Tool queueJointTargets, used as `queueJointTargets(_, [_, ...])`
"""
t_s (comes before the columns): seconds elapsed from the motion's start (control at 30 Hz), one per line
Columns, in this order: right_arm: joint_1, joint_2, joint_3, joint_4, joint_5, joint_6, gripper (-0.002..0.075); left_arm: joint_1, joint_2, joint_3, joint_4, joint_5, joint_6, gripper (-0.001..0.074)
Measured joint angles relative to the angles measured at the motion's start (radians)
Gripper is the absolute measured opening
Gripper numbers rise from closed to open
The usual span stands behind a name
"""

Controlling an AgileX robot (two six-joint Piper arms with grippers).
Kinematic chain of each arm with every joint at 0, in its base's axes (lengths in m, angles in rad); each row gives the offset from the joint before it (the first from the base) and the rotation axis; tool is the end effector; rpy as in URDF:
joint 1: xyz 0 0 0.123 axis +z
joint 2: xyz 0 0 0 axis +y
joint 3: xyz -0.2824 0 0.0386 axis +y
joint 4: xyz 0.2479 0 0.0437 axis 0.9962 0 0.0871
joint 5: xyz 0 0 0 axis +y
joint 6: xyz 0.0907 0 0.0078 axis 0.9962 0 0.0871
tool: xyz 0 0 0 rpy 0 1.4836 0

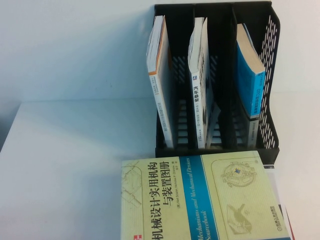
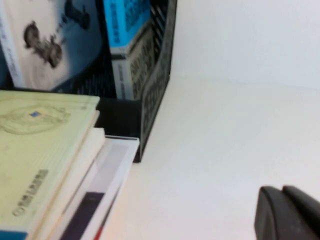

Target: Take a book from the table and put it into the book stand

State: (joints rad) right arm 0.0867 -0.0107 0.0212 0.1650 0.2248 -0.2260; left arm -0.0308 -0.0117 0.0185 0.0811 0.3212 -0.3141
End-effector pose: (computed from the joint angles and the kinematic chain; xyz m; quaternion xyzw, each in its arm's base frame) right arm 0.0550 0.0082 0.1864 -0.0693 0.7533 0.0209 0.6537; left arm 0.0538 0.0007 0.1786 -0.0889 0.7816 -0.0725 0.6132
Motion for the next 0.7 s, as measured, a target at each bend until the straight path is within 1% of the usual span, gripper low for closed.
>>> queueJointTargets(0.07, [-0.037,0.000,0.006,-0.024,0.032,0.017,-0.0002,0.000,0.000,0.000,0.000,0.001,0.000,-0.0003])
queueJointTargets(0.13, [-0.049,-0.001,0.006,-0.041,0.061,0.032,-0.0002,0.000,0.000,0.000,0.000,0.001,0.000,-0.0003])
queueJointTargets(0.2, [-0.050,-0.001,0.004,-0.052,0.103,0.057,-0.0002,0.000,0.000,0.000,0.000,0.001,0.000,-0.0002])
queueJointTargets(0.33, [-0.050,-0.001,0.000,-0.051,0.131,0.076,-0.0002,0.000,0.000,0.000,0.000,0.002,0.000,-0.0003])
queueJointTargets(0.7, [-0.050,-0.001,-0.002,-0.051,0.133,0.081,-0.0002,0.000,0.000,0.000,0.000,0.002,0.000,-0.0002])
